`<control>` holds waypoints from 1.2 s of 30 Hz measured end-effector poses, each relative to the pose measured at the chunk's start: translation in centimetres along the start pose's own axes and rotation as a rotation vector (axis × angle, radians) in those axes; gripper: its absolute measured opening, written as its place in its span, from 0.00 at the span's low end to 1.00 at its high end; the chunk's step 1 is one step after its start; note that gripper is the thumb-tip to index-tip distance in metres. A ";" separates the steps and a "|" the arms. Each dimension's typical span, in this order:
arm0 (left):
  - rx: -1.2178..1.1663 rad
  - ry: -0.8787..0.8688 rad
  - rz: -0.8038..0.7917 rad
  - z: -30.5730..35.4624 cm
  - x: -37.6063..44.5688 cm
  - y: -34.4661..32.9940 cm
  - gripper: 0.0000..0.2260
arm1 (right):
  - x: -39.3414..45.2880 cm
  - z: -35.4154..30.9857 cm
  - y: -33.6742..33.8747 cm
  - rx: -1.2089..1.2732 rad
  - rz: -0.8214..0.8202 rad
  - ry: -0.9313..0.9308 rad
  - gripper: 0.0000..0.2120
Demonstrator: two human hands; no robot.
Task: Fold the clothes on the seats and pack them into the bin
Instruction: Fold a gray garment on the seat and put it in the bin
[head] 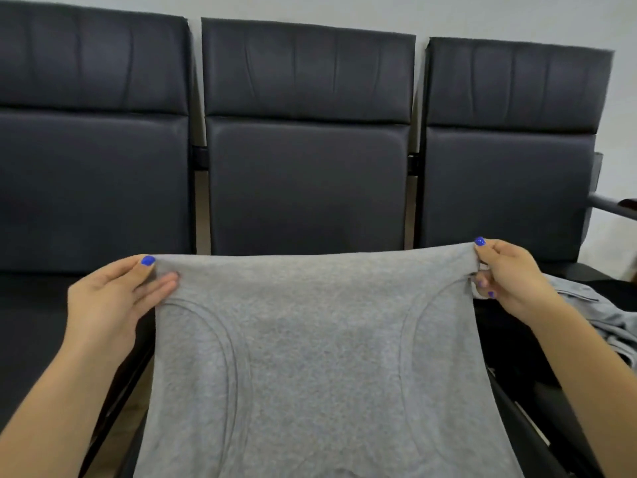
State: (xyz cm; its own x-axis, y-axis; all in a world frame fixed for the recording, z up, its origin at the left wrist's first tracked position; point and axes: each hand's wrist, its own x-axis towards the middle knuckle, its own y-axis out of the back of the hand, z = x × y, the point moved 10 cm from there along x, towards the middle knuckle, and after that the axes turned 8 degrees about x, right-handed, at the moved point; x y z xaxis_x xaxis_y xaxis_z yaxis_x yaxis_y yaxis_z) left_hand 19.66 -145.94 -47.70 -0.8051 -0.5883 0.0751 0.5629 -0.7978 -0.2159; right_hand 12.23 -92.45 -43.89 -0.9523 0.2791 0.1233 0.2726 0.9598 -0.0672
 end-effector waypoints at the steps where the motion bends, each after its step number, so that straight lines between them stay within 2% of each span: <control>1: -0.049 -0.011 -0.022 0.5 -0.3 -0.4 0.03 | -0.1 -0.2 -0.2 0.079 0.011 -0.017 0.11; 5: -0.172 -0.102 -0.102 2.6 -1.4 -2.1 0.08 | -0.3 -0.7 -1.0 0.483 0.063 -0.054 0.08; 7: -0.221 -0.146 -0.124 3.5 -2.0 -2.6 0.10 | -0.1 -1.0 -1.3 0.573 0.050 -0.038 0.08; 11: -0.204 -0.167 -0.159 2.8 -2.8 -3.6 0.11 | 0.0 -0.5 -2.1 0.586 0.011 -0.031 0.09; 14: -0.170 -0.127 -0.205 0.5 -3.0 -4.3 0.06 | 0.1 0.9 -2.0 0.574 0.005 -0.065 0.09; 18: -0.151 -0.097 -0.222 -1.2 -2.5 -4.3 0.05 | 0.1 1.4 -1.2 0.581 0.012 -0.068 0.09; 21: -0.184 -0.087 -0.210 -1.3 -2.2 -4.5 0.13 | 0.3 1.5 -0.7 0.640 0.022 -0.049 0.07; 25: -0.086 -0.057 -0.246 -2.4 -3.2 -5.7 0.08 | -0.2 2.3 -0.7 0.498 -0.032 -0.066 0.07; 31: 0.031 0.052 -0.336 -6.7 -7.2 -4.9 0.04 | -5.7 7.9 0.4 0.330 -0.101 -0.260 0.12; 34: 0.059 0.126 -0.400 -9.1 -9.8 -3.7 0.10 | -9.3 10.2 1.1 0.217 -0.157 -0.380 0.10; 36: 0.070 0.191 -0.413 -10.8 -11.4 -3.0 0.09 | -11.0 10.7 1.2 0.170 -0.212 -0.395 0.08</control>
State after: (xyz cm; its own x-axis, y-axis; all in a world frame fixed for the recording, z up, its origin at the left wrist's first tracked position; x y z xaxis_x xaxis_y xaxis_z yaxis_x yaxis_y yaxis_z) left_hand 25.11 -135.41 -58.41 -0.9810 -0.1898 -0.0407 0.1937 -0.9712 -0.1391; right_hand 21.55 -94.73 -55.93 -0.9726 0.0128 -0.2320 0.0715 0.9665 -0.2466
